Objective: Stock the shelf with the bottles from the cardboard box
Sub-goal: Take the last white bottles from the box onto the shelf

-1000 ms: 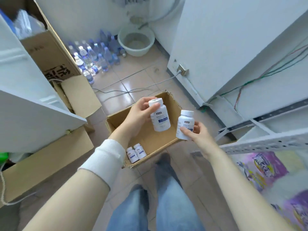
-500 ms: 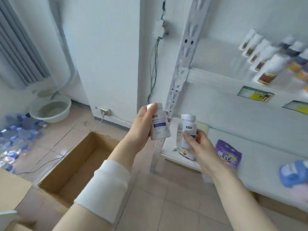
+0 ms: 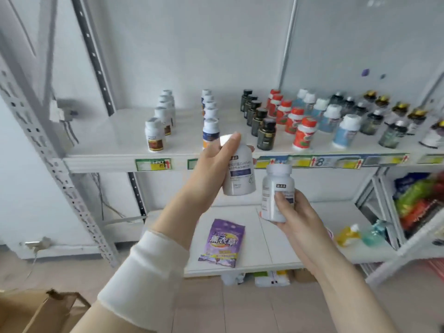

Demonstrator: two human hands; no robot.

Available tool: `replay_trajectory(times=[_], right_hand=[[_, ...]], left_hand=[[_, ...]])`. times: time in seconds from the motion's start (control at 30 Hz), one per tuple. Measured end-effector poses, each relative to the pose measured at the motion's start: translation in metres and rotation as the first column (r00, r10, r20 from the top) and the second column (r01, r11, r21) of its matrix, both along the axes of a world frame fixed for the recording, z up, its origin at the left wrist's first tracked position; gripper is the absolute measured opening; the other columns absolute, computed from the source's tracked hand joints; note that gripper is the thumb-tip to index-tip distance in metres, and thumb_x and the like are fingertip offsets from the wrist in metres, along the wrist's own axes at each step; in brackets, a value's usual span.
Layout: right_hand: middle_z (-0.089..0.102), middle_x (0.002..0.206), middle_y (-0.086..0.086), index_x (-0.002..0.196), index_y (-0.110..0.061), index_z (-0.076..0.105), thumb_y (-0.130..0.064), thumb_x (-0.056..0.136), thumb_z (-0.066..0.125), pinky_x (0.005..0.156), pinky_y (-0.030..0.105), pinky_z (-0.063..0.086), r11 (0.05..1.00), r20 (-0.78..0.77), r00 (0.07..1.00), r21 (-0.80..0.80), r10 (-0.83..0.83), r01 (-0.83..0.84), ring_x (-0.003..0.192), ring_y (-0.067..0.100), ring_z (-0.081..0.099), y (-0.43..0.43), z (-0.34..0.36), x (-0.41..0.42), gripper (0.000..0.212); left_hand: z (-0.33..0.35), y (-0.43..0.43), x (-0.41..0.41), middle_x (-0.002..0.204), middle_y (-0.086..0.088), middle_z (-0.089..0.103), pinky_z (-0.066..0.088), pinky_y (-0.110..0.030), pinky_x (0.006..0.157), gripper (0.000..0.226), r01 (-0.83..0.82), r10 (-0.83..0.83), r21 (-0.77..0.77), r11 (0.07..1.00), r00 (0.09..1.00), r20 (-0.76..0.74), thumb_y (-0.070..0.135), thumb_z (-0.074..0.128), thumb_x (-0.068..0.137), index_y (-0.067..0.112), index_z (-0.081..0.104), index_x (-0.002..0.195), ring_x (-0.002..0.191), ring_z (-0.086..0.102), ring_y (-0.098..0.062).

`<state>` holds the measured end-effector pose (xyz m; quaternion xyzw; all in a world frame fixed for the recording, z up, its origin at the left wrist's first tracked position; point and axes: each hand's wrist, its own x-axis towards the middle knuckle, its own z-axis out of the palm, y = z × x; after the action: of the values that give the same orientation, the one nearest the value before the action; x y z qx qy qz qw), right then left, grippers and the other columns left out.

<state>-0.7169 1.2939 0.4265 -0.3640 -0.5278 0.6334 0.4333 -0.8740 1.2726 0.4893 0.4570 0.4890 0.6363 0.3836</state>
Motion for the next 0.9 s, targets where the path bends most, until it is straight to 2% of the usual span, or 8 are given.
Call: replay_trajectory(times=[0.13,0.2,0.3,0.43,0.53,0.6,0.73,0.9], right_hand=[[0.063,0.1,-0.001,0.11,-0.019,0.054,-0.023,0.091,0.052,0.087,0.028,0.049,0.994,0.001,0.994,0.013,-0.107,0.107,0.093,0.012,0.06,0.046,0.011,0.064,0.02],[0.063,0.099,-0.001,0.112,-0.018,0.053,-0.024,0.091,0.052,0.08,0.026,0.048,0.991,0.006,0.991,0.019,-0.135,0.135,0.094,0.014,0.06,0.068,0.014,0.09,0.022],[0.066,0.111,-0.002,0.117,-0.023,0.054,-0.037,0.081,0.058,0.101,0.038,0.044,0.988,0.015,0.989,0.048,-0.147,0.146,0.11,0.016,0.06,0.104,0.018,0.124,0.039],[0.067,0.115,-0.003,0.114,-0.029,0.057,-0.06,0.052,0.073,0.105,0.042,0.042,0.972,-0.02,0.974,0.065,-0.226,0.227,0.112,0.014,0.062,0.153,0.03,0.162,0.072],[0.067,0.115,-0.003,0.109,-0.031,0.058,-0.044,0.063,0.066,0.106,0.041,0.041,0.967,-0.032,0.969,0.054,-0.246,0.248,0.112,0.013,0.061,0.189,0.038,0.189,0.048],[0.067,0.114,-0.002,0.107,-0.03,0.059,-0.038,0.066,0.061,0.106,0.041,0.042,0.961,-0.012,0.962,0.05,-0.273,0.273,0.11,0.013,0.062,0.214,0.042,0.211,0.041],[0.065,0.118,-0.002,0.11,-0.031,0.058,-0.04,0.064,0.063,0.098,0.034,0.046,0.948,-0.013,0.949,0.042,-0.316,0.316,0.107,0.01,0.063,0.257,0.045,0.259,0.047],[0.066,0.115,-0.002,0.112,-0.029,0.057,-0.041,0.064,0.062,0.1,0.035,0.045,0.938,0.014,0.939,0.059,-0.342,0.341,0.109,0.013,0.062,0.319,0.052,0.338,0.05]], left_hand=[[0.017,0.056,0.06,0.078,0.001,0.068,0.053,-0.035,0.079,0.027,0.1,-0.1,0.01,0.995,0.995,-0.029,0.032,0.043,0.098,0.013,0.061,0.089,0.077,0.066,-0.014],[0.025,0.084,0.084,0.082,-0.001,0.067,0.052,-0.038,0.082,0.027,0.14,-0.14,-0.007,0.99,0.988,-0.07,0.033,0.043,0.097,0.013,0.061,0.091,0.08,0.064,-0.016],[0.038,0.129,0.114,0.083,-0.001,0.069,0.054,-0.04,0.083,0.029,0.197,-0.196,0.0,0.98,0.977,-0.087,0.043,0.052,0.092,0.016,0.062,0.092,0.08,0.066,-0.016],[0.054,0.191,0.155,0.095,-0.011,0.066,0.046,-0.054,0.098,0.037,0.238,-0.232,0.056,0.97,0.967,-0.103,0.049,0.057,0.081,0.014,0.061,0.092,0.092,0.064,-0.026],[0.06,0.236,0.184,0.101,-0.015,0.07,0.046,-0.055,0.097,0.055,0.272,-0.264,0.042,0.961,0.955,-0.133,0.057,0.059,0.07,0.011,0.061,0.099,0.099,0.066,-0.032],[0.061,0.263,0.201,0.099,-0.009,0.071,0.048,-0.051,0.096,0.038,0.316,-0.307,0.036,0.948,0.94,-0.146,0.052,0.057,0.078,0.019,0.061,0.096,0.1,0.067,-0.028],[0.058,0.312,0.247,0.082,0.004,0.071,0.05,-0.043,0.088,0.037,0.367,-0.355,0.029,0.93,0.914,-0.196,0.052,0.053,0.084,0.019,0.061,0.099,0.083,0.066,-0.016],[0.058,0.38,0.323,0.098,-0.007,0.072,0.055,-0.046,0.084,0.039,0.416,-0.399,0.024,0.909,0.887,-0.23,0.048,0.051,0.09,0.013,0.06,0.107,0.095,0.069,-0.023]])
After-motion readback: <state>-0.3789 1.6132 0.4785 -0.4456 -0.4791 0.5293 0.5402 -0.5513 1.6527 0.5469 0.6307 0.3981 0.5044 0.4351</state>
